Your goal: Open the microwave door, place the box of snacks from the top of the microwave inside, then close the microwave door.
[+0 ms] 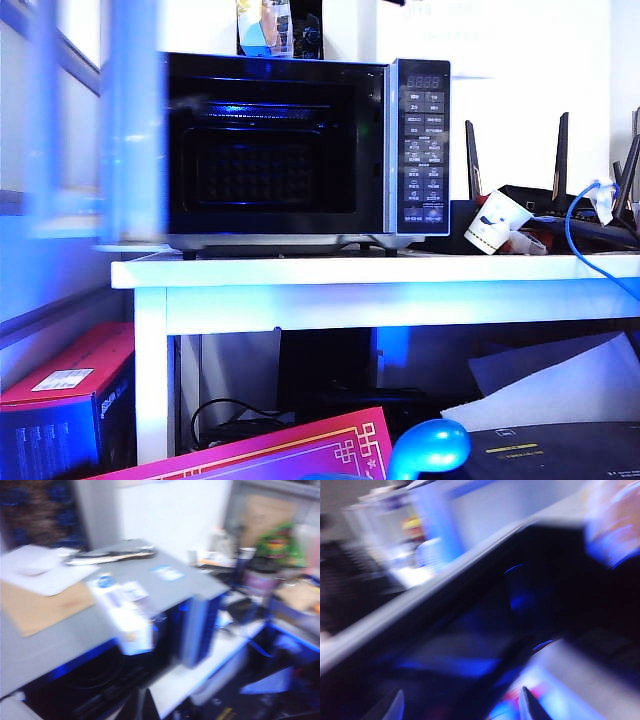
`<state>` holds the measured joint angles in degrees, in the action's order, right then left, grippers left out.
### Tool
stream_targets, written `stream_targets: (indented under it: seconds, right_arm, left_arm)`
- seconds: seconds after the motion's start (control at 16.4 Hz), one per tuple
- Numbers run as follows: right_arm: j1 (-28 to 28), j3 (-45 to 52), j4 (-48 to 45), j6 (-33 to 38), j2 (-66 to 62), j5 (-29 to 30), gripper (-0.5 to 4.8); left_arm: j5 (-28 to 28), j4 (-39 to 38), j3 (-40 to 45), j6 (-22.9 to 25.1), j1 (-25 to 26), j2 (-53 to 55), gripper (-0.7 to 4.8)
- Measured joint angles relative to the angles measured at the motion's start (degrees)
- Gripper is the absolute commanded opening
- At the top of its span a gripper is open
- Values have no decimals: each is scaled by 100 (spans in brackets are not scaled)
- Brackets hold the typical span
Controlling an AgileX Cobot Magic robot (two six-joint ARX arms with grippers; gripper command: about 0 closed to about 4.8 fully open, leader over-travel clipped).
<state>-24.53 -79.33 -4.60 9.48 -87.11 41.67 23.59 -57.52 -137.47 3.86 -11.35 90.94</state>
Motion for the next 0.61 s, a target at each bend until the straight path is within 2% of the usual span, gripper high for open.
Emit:
stream_targets:
  seconds: [0.06,0.24,0.43,0.49,0.55,0.61]
  right_arm:
    - [-9,0,-348,-94,-35,-203,306]
    - [-46,-11,-1283,-155,-170,-1478,306]
    - [-35,-413,-1309,-271,-555,-2072,306]
    - [-35,-723,-1333,-321,-776,-2111,424]
    - [-42,-1130,-1357,-374,-1084,-2142,479]
    - [-87,-1381,-1388,-496,-1331,-2293,479]
  left_arm:
    - [-118,70,2,2,2,105,-6]
    - [-175,605,13,2,2,544,-6]
    - [-175,1408,11,-81,2,942,-5]
    - [-175,1679,11,-96,0,1099,-5]
    - [-186,1919,11,-109,2,1281,-6]
    - [-201,1941,15,-166,0,1351,-5]
